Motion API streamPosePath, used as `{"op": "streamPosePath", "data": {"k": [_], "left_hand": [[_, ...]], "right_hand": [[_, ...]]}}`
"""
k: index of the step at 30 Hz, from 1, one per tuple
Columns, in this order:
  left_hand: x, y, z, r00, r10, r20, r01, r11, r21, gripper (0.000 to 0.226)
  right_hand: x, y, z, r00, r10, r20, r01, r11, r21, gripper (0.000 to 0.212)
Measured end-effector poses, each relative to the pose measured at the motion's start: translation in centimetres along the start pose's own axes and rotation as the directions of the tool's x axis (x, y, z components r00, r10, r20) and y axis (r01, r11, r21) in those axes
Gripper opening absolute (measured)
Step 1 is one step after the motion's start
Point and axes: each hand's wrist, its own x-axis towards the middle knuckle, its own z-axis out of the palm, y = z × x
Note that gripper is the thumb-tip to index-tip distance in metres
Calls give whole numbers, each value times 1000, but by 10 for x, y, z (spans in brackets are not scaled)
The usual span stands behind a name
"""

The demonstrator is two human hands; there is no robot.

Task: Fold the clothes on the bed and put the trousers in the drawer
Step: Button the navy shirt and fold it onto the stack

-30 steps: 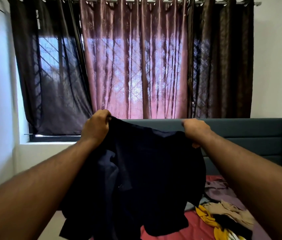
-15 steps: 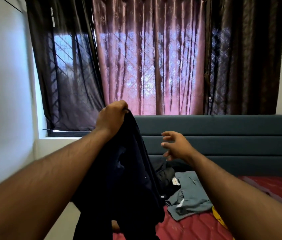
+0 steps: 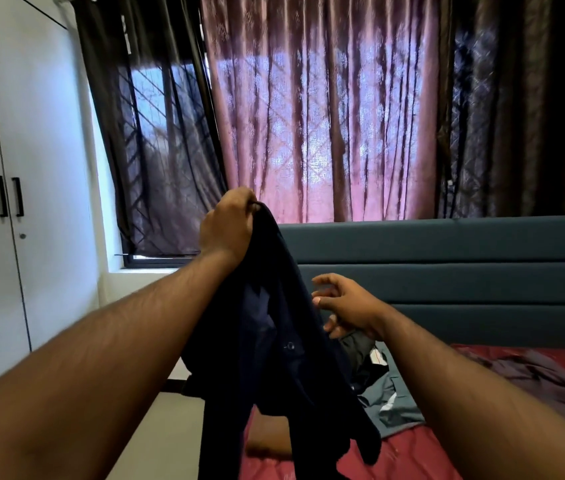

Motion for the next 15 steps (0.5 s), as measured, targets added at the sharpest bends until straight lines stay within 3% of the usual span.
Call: {"op": "streamPosePath", "data": {"k": [3, 5, 7, 9, 10, 12, 14, 15], "left_hand": [[1, 9, 4, 980, -185, -72, 176, 977, -117, 11], [5, 12, 8, 947, -316, -64, 299, 936, -186, 10], [9, 11, 13, 893, -450, -11, 426, 854, -299, 7], [13, 8, 12, 875, -484, 27, 465, 823, -327, 7], [12, 5, 10, 906, -421, 27, 415, 877, -240, 10], [9, -8, 4, 993, -115, 40, 112, 992, 58, 13], [8, -27, 0, 982, 173, 78, -185, 963, 196, 10], [9, -37, -1, 968, 230, 104, -249, 937, 243, 10]], "right_hand": [[0, 5, 9, 998, -58, -13, 57, 997, -58, 10], [4, 7, 12, 980, -152, -128, 133, 980, -147, 7], [11, 8, 8, 906, -267, -327, 205, 955, -212, 15], [13, 0, -8, 784, -381, -490, 253, 917, -309, 10], [11, -5, -22, 734, -446, -511, 252, 879, -405, 6], [1, -21, -53, 715, -564, -413, 179, 719, -672, 7], [-14, -38, -86, 769, -584, -259, 49, 458, -888, 16], [-21, -46, -100, 797, -566, -211, 7, 357, -934, 18]]}}
